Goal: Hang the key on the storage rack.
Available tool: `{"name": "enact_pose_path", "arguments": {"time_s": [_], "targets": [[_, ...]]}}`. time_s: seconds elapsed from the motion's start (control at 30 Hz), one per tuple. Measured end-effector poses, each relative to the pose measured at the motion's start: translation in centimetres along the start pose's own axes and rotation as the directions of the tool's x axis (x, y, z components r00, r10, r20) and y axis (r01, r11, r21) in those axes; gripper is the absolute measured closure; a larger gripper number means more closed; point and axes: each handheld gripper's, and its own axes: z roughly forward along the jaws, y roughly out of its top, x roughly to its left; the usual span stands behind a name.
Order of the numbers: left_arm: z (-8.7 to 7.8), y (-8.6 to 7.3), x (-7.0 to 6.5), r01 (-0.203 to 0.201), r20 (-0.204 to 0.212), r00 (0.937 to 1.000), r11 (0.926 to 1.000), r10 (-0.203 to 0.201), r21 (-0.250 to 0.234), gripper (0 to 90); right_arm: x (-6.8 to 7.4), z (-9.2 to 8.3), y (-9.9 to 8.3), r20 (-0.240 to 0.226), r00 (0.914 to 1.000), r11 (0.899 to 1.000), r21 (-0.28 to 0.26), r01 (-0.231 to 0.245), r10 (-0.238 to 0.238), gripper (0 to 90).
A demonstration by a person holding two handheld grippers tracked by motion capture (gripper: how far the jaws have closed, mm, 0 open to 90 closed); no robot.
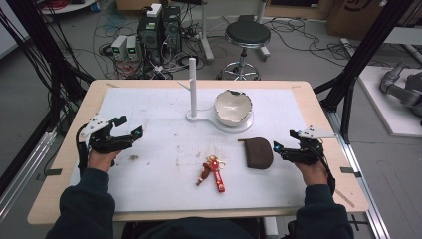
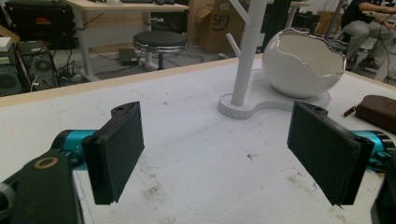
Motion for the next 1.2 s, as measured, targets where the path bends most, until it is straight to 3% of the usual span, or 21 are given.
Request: {"name": "enact_pose_path", "arguments": {"time_s": [0.23, 0.37, 0.53, 0.67, 0.77, 0.83, 0.87, 0.9, 0.97, 1.0, 1.03, 1.07, 1.2], "targets": [[0.3, 0.1, -0.3, 0.001, 0.006, 1.0000, 1.0000, -0.001, 0.003, 18.5, 0.0, -0.3, 0.0, -0.004, 0.9999, 1.000, -0.020, -0.013, 0.013, 20.6], [0.6, 0.3, -0.6, 0.008, 0.009, 0.9999, 0.9999, -0.009, 0.007, 18.5, -0.4, -0.7, 0.1, 0.002, 0.9991, 0.996, -0.076, -0.043, 0.043, 20.3], [1.4, 0.5, -1.9, 0.020, 0.053, 0.9984, 0.9994, -0.022, 0.029, 18.5, -0.6, -1.4, 0.2, 0.011, 0.9976, 0.987, -0.145, -0.066, 0.069, 20.3], [2.4, 0.5, -3.4, 0.010, 0.099, 0.9949, 0.9977, -0.017, 0.066, 18.5, -0.5, -1.7, 0.0, 0.027, 0.9976, 0.988, -0.144, -0.060, 0.064, 20.4], [3.2, 0.3, -4.9, 0.012, 0.160, 0.9867, 0.9955, -0.027, 0.094, 18.5, -0.5, -1.7, 0.0, 0.036, 0.9979, 0.990, -0.135, -0.048, 0.053, 20.4], [3.3, 0.2, -5.3, 0.011, 0.171, 0.9849, 0.9949, -0.028, 0.101, 18.5, -0.4, -1.7, 0.0, 0.041, 0.9977, 0.990, -0.129, -0.048, 0.054, 20.4], [3.8, 0.0, -6.4, 0.009, 0.208, 0.9775, 0.9925, -0.034, 0.122, 18.5, -0.3, -1.6, 0.0, 0.040, 0.9979, 0.991, -0.125, -0.046, 0.051, 20.4], [3.8, 0.0, -6.4, 0.009, 0.208, 0.9775, 0.9925, -0.034, 0.122, 18.5, -0.3, -1.6, 0.0, 0.040, 0.9979, 0.991, -0.125, -0.046, 0.051, 20.4], [4.4, -0.4, -7.6, -0.013, 0.247, 0.9686, 0.9878, -0.026, 0.155, 20.1, 0.1, -1.5, 0.1, 0.045, 0.9986, 0.993, -0.116, -0.025, 0.030, 20.5], [4.8, -0.6, -8.6, -0.033, 0.274, 0.9614, 0.9799, -0.023, 0.197, 20.1, 0.1, -1.5, 0.1, 0.045, 0.9986, 0.993, -0.116, -0.025, 0.030, 20.5], [5.1, -0.7, -9.3, -0.054, 0.292, 0.9563, 0.9718, -0.016, 0.230, 28.6, 0.2, -1.5, 0.1, 0.043, 0.9988, 0.994, -0.111, -0.019, 0.024, 20.5], [5.5, -0.9, -10.0, -0.066, 0.312, 0.9501, 0.9658, -0.016, 0.251, 28.6, 0.2, -1.5, 0.1, 0.043, 0.9988, 0.994, -0.111, -0.019, 0.024, 20.5], [6.8, -1.6, -12.7, -0.115, 0.353, 0.9355, 0.9455, 0.000, 0.304, 29.3, 0.2, -1.5, 0.0, 0.043, 0.9988, 0.994, -0.104, -0.021, 0.025, 20.5]]}}
